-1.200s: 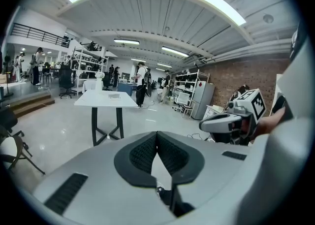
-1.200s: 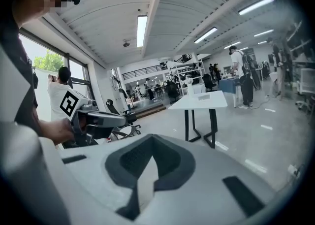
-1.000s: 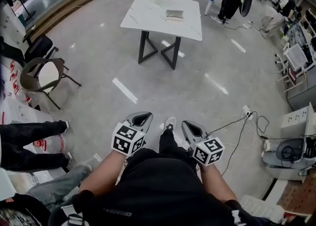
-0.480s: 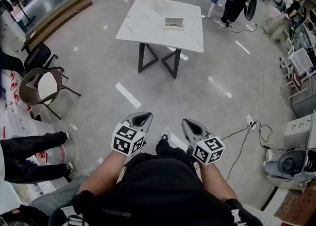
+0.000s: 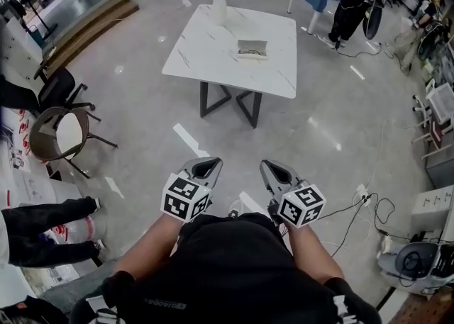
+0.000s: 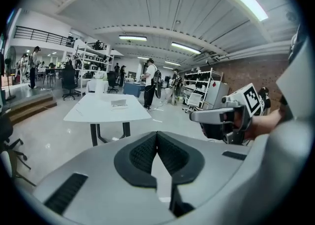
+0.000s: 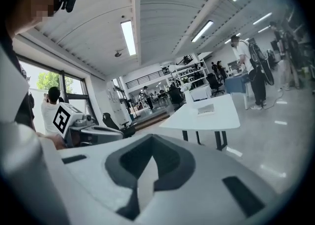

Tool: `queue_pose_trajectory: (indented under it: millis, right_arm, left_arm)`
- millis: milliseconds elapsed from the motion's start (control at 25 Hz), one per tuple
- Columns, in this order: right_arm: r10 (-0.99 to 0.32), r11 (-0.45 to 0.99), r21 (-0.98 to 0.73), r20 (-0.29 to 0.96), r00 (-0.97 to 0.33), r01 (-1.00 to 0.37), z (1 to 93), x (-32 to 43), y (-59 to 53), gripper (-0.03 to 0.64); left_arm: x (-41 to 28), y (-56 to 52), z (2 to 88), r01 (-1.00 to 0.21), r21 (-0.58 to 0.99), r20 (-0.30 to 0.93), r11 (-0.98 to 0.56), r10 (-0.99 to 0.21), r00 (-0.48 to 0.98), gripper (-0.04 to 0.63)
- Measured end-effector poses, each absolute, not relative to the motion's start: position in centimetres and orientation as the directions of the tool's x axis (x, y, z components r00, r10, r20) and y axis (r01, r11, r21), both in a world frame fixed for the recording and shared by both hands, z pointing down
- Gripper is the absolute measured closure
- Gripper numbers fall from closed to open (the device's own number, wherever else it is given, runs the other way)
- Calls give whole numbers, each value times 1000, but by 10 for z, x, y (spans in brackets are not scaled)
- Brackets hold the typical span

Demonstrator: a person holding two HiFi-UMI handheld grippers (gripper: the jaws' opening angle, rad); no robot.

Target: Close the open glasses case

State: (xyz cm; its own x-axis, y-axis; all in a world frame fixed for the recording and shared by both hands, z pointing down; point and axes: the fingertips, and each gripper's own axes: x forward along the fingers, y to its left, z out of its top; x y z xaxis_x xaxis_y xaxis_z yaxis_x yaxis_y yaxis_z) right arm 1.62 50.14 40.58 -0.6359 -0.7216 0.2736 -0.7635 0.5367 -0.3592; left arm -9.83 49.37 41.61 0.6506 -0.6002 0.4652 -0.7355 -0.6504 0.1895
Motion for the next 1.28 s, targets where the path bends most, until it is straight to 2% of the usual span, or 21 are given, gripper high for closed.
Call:
queue_pose_trajectory:
  millis: [240,480,640,920,1280]
  right_arm:
    - [-702,561,-368,263,-662,-741,408,32,461,615]
    - [-714,531,-390,271,-645,-752,418,54,447,615]
    - [-710,521,-392,293,-640,-758,425,61,439,615]
    - [-718,507,-384,307,-625,-772,434,63,424,615]
    - [-743,478,-354,324,-585,-804,440,74,384,615]
  left_arm:
    - [-90,452,416,-757,61,501,-651,-636,587,592]
    - [-86,430,426,-786,132,531,-605,-626,571,592]
    - [-63,423,420,-752,122,511,-648,-608,607,592]
    - [-57,418,442,-734,133,545,-666,-569,616,592]
    - [-48,356,443,-718,164,515,-677,-562,647,592]
